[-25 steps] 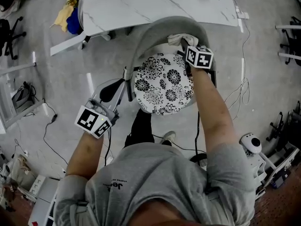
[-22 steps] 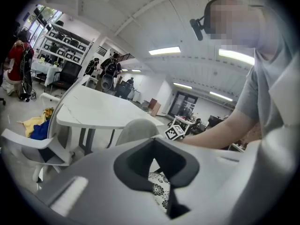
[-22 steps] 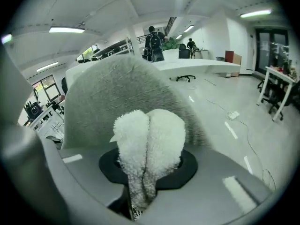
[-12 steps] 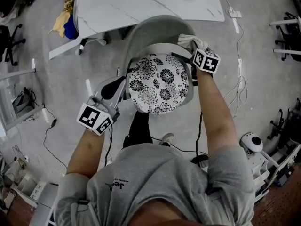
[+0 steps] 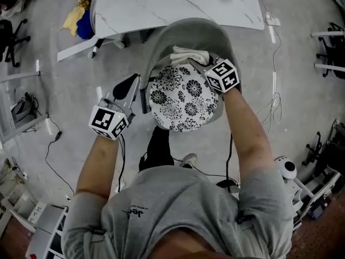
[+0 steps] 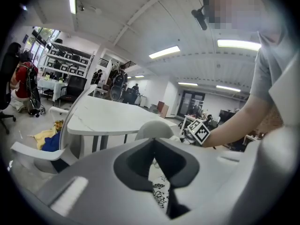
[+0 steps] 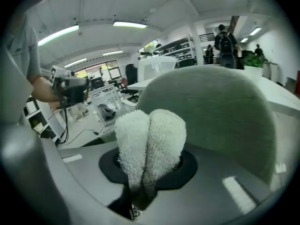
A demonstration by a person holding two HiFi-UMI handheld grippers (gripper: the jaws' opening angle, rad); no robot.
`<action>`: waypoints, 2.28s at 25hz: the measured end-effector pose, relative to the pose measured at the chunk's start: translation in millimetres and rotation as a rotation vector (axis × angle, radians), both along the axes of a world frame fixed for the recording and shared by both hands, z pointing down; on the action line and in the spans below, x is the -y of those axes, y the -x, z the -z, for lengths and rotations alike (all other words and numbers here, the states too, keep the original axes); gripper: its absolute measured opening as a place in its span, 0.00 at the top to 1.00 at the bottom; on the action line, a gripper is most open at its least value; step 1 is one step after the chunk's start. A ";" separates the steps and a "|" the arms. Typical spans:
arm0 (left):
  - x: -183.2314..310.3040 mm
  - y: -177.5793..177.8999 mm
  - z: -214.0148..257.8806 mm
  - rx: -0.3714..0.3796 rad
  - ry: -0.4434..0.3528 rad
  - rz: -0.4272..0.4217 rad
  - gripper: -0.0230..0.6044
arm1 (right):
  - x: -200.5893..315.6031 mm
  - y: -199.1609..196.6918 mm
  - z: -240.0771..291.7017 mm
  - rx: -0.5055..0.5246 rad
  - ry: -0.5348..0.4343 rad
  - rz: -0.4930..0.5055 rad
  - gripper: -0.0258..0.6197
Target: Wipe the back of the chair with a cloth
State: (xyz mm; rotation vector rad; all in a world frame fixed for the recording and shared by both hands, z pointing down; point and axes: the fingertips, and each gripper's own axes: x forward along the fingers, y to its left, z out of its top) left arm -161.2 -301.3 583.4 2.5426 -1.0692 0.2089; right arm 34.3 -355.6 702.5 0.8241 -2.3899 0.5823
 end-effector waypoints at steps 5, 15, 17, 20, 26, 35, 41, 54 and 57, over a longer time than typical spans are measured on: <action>23.6 16.3 -26.8 0.009 0.035 0.021 0.87 | -17.8 83.9 -26.9 0.044 0.047 0.267 0.83; 37.3 41.4 -57.5 0.022 0.076 0.033 0.87 | 19.1 122.0 -78.8 0.004 0.114 0.188 0.82; 37.5 43.8 -61.1 0.016 0.089 0.040 0.87 | 24.6 116.0 -82.2 0.010 0.122 0.126 0.82; 37.3 41.4 -64.1 0.010 0.103 0.041 0.87 | 37.9 91.7 -89.8 -0.016 0.129 -0.005 0.82; 42.3 24.3 -58.4 0.014 0.093 0.014 0.87 | 63.2 -1.0 -97.7 -0.075 0.154 -0.367 0.82; 36.7 -15.2 -37.4 0.001 0.058 -0.020 0.87 | 39.8 -137.1 -84.0 -0.038 0.215 -0.835 0.82; 12.9 -31.2 -21.7 0.003 0.035 -0.036 0.87 | 8.1 -188.5 -66.8 -0.022 0.209 -0.999 0.82; -7.3 -10.2 -27.4 0.013 0.047 0.003 0.87 | -20.1 11.7 -53.6 -0.117 0.077 0.081 0.83; 1.4 12.3 -40.6 0.022 0.065 0.024 0.87 | -32.5 69.8 -78.8 -0.113 0.105 0.288 0.83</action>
